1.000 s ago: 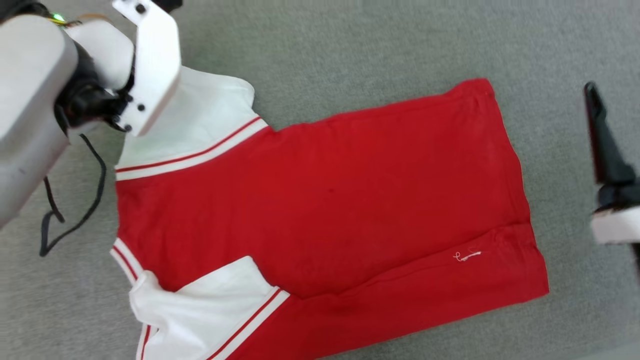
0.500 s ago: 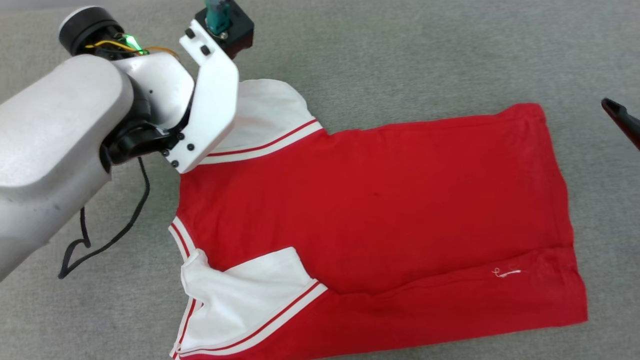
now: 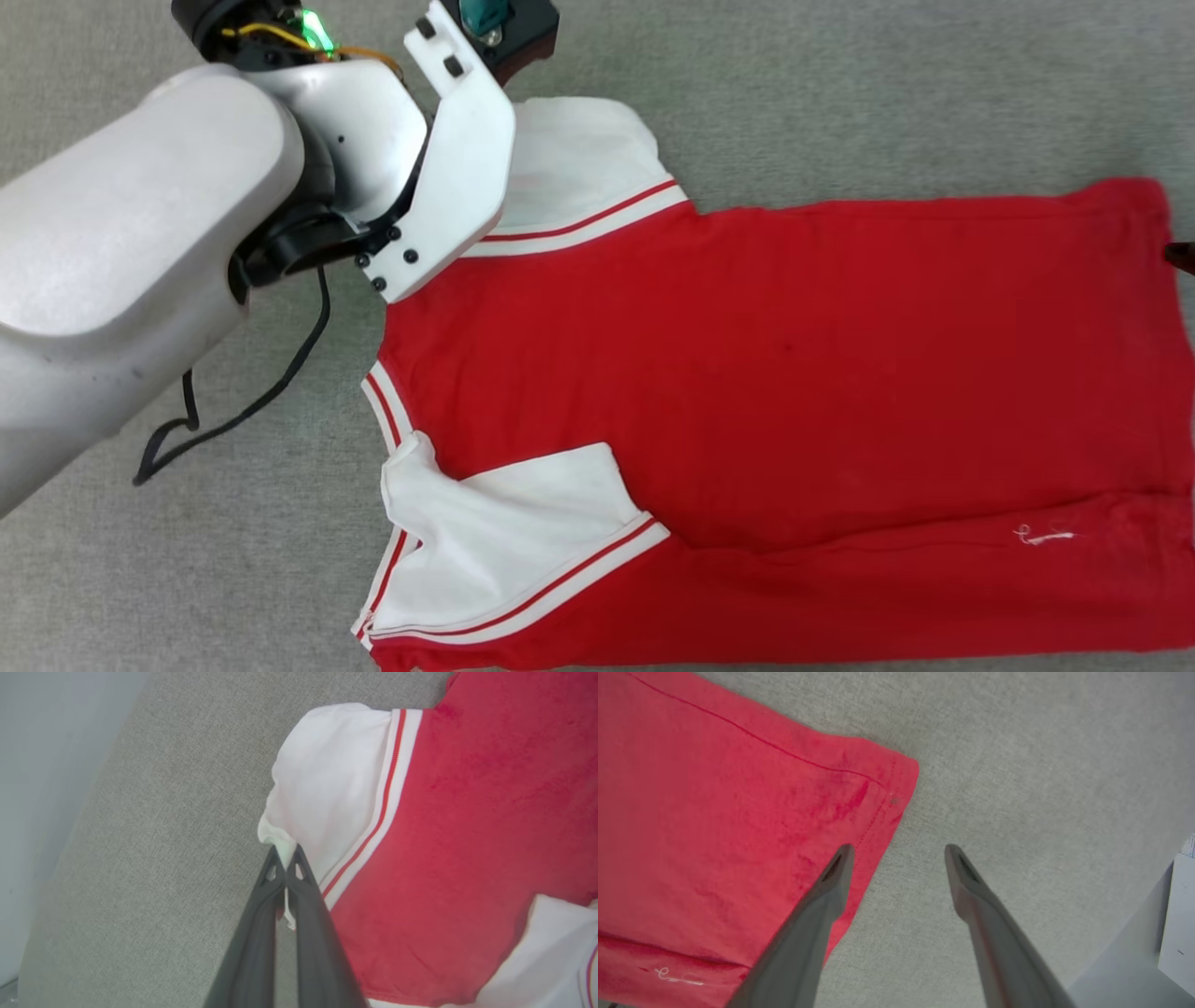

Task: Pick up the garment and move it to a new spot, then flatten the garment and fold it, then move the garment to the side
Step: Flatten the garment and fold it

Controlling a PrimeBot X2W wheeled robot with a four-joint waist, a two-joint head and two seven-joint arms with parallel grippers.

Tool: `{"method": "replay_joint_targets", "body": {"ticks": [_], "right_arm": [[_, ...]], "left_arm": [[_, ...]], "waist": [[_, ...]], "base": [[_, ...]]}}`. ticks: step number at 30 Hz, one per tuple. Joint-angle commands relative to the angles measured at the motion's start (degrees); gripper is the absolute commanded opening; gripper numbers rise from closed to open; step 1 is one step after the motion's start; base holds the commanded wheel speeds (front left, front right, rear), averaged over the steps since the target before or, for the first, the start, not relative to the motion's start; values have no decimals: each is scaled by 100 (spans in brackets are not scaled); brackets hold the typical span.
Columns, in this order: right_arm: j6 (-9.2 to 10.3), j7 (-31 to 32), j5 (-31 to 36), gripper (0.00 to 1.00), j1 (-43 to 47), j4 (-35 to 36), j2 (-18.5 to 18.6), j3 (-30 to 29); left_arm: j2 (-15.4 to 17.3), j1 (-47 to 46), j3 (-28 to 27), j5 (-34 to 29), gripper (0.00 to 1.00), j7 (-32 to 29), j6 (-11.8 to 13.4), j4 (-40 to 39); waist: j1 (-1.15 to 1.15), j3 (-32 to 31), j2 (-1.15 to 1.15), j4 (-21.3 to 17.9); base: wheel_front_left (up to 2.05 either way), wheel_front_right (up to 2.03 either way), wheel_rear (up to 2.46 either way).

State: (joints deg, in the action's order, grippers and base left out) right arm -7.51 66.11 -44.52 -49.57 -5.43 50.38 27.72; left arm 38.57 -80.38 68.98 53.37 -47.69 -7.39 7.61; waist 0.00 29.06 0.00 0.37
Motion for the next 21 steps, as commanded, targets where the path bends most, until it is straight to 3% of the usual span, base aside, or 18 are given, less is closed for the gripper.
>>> {"method": "replay_joint_targets", "body": {"ticks": [1, 12, 13, 14, 21], "right_arm": [[5, 8, 8, 100, -98, -186, -74, 18], [4, -212, -119, 100, 451, -790, -435, 314], [4, -274, -139, 9, 457, -779, -459, 322], [4, -312, -164, 0, 460, -795, -477, 321], [4, -804, -170, 0, 276, -746, -509, 179]], "left_arm": [[-35, -105, 16, 6, 0, 62, -1, -17], [1, -269, 155, 45, 0, 352, -1, 88], [1, -268, 169, 60, 0, 366, -1, 102], [1, -261, 186, 73, 0, 393, -1, 124], [-10, -57, 246, 180, 0, 645, 0, 342]], "waist": [[0, 196, 0, 154], [0, 469, 0, 286], [0, 461, 0, 279], [0, 444, 0, 270], [0, 62, 0, 187]], "base": [[0, 0, 0], [0, 0, 0], [0, 0, 0], [0, 0, 0], [0, 0, 0]]}}
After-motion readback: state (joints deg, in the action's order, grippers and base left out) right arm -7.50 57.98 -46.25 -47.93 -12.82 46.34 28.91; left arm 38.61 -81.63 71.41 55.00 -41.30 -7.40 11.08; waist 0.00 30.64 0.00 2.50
